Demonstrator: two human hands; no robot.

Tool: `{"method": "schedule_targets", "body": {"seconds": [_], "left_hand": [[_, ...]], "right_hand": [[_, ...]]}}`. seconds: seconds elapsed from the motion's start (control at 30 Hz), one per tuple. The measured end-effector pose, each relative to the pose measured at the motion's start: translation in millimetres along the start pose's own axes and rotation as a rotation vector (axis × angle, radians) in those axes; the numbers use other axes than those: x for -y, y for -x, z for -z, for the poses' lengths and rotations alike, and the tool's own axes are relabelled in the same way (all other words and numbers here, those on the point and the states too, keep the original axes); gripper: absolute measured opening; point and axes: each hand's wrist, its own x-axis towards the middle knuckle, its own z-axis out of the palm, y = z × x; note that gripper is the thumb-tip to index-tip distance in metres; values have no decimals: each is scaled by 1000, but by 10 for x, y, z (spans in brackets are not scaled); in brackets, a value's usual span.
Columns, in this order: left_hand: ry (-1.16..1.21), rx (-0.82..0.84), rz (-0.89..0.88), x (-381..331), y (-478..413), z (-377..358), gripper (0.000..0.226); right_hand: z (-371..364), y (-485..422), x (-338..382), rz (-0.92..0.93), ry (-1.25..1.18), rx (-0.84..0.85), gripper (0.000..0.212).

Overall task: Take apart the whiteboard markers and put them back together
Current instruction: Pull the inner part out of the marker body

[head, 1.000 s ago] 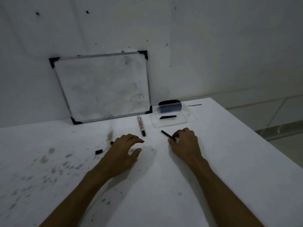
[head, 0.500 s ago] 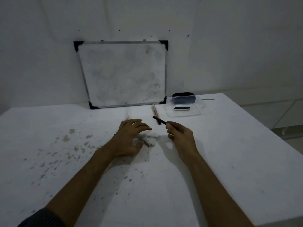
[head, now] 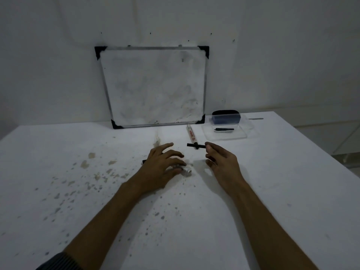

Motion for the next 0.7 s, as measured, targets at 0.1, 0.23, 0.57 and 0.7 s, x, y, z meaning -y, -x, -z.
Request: {"method": "schedule_targets", "body": {"seconds": [0.1, 0.23, 0.57, 0.7], "left_hand": [[23, -153, -8, -85, -42, 82, 38], [385, -350, 203, -364, -76, 420, 27], [1064, -206, 640, -362, 187, 267, 32], [1100, -194, 648, -280, 154, 184, 34]], "right_hand": [[10, 24, 11, -24, -136, -6, 25], [-22, 49, -1, -78, -235, -21, 24], [-533, -237, -46, -85, -211, 95, 29], [-628, -350, -206, -38, -139, 23, 33]]}}
